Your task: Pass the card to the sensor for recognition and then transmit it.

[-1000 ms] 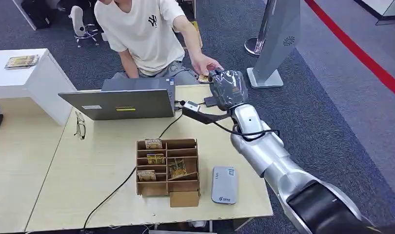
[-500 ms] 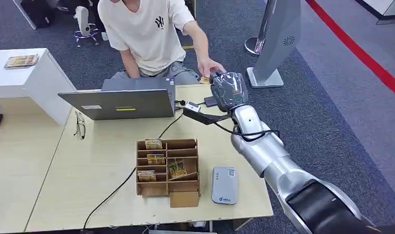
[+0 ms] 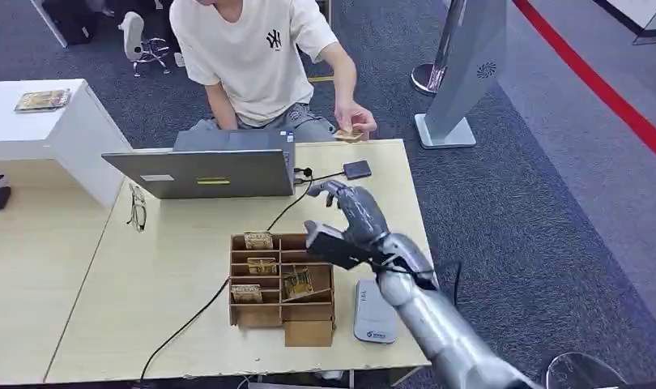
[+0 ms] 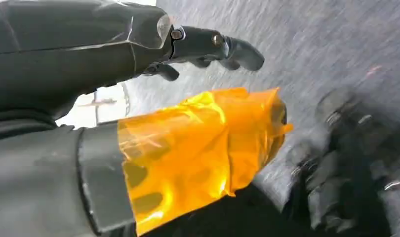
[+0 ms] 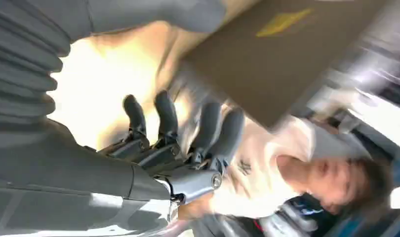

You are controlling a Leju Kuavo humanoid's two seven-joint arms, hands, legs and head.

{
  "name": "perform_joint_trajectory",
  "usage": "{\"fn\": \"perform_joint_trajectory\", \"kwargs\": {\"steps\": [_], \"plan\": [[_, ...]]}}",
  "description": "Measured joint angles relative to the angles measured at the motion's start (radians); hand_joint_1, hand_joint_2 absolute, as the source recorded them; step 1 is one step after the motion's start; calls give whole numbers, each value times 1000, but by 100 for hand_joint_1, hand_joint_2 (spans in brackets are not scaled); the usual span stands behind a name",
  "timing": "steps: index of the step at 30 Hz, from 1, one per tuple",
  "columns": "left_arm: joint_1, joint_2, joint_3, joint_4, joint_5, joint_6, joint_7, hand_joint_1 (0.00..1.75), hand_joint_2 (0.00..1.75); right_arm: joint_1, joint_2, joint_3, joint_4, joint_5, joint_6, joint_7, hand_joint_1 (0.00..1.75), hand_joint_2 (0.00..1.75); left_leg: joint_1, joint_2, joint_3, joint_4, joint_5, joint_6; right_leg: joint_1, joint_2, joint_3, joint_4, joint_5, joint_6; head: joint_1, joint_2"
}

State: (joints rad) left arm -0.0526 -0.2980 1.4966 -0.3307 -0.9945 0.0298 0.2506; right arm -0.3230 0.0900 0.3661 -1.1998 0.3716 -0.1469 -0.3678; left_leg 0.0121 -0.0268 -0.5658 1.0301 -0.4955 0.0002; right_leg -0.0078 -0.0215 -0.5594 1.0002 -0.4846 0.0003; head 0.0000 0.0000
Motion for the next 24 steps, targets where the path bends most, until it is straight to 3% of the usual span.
{"fn": "perform_joint_trajectory", "kwargs": {"steps": [1,3,5,7,9,11,24], "plan": [[4,-12,6,-2,3,4,-2,0,0,61,0,-22,-92,-262,-20,0,0,0,0,0,-2,0,0,0,0,-1,-2,0,0,0,1,0],[10,-22,12,-7,9,6,-2,0,0,128,0,-60,-203,-618,-55,0,0,0,1,4,-2,0,-1,0,1,3,-2,-1,0,0,2,0],[11,-28,13,-18,13,8,-2,0,0,169,-5,-85,-275,-795,-61,1,0,0,-2,13,-1,0,-1,2,-2,11,-4,0,2,0,1,0],[8,-31,13,-25,14,6,-2,0,0,197,-5,-91,-324,-739,-63,2,0,0,-2,17,1,0,-1,2,-2,15,-5,0,3,0,0,0],[8,-31,14,-28,15,4,-1,0,0,214,-5,-103,-361,-512,-66,5,0,0,-1,17,1,0,-1,2,-1,16,-4,0,4,0,0,0],[8,-32,14,-31,16,4,-1,0,0,222,-5,-108,-383,-420,-72,6,0,0,-1,17,1,0,-1,1,-1,16,-4,0,4,0,0,0],[8,-33,14,-36,24,4,-1,0,0,253,-6,-114,-439,-404,-85,7,0,0,-1,17,2,0,0,1,-1,16,-4,1,5,-1,0,0]]}}
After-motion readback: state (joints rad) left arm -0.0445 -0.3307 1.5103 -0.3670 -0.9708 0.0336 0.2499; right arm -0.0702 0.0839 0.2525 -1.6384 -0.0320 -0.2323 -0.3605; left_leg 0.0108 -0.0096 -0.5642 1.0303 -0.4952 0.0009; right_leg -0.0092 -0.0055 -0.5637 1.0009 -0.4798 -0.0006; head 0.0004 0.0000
